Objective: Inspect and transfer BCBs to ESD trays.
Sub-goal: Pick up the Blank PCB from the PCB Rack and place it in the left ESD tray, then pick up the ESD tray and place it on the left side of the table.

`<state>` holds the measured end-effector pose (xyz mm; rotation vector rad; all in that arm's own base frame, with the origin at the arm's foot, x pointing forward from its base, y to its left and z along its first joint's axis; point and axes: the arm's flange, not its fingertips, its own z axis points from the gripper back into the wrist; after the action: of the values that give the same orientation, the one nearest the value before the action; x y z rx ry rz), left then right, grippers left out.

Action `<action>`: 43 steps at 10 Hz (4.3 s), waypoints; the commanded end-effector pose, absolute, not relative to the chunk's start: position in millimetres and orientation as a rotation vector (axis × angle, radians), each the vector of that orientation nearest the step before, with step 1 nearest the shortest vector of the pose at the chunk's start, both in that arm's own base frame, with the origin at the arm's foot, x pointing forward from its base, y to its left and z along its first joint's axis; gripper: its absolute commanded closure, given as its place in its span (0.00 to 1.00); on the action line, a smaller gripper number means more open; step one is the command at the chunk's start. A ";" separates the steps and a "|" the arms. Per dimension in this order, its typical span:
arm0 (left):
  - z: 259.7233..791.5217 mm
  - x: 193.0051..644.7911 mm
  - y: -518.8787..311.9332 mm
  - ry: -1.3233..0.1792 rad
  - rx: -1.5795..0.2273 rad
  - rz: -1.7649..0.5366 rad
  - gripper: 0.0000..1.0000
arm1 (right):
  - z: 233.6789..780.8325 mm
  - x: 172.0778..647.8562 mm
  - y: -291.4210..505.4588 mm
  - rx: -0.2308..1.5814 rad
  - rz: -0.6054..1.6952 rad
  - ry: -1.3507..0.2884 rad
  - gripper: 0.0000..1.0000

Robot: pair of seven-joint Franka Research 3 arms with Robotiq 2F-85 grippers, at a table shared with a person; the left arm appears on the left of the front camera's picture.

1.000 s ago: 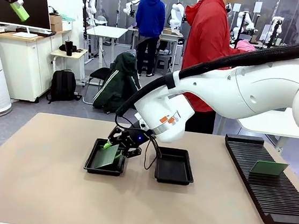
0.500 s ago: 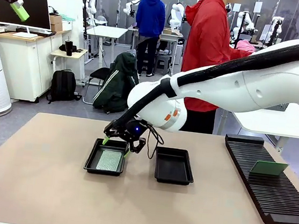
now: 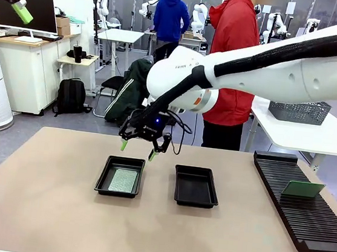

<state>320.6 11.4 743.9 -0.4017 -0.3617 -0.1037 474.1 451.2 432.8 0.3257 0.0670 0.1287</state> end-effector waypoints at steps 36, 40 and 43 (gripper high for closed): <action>514.1 426.7 -184.6 -0.261 -0.155 -0.207 0.00 | 534.8 436.7 328.7 0.407 -0.065 -0.109 0.00; 449.9 452.4 -203.0 -0.144 -0.081 -0.175 0.00 | 534.8 436.7 328.7 0.407 -0.065 -0.109 0.00; 414.7 469.8 -201.4 -0.121 -0.045 -0.128 0.00 | 534.8 436.7 328.7 0.407 -0.065 -0.109 0.00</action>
<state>461.5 -196.9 415.1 -0.0623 -0.1020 -0.1550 435.2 326.7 534.5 0.4198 -0.1058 -0.0472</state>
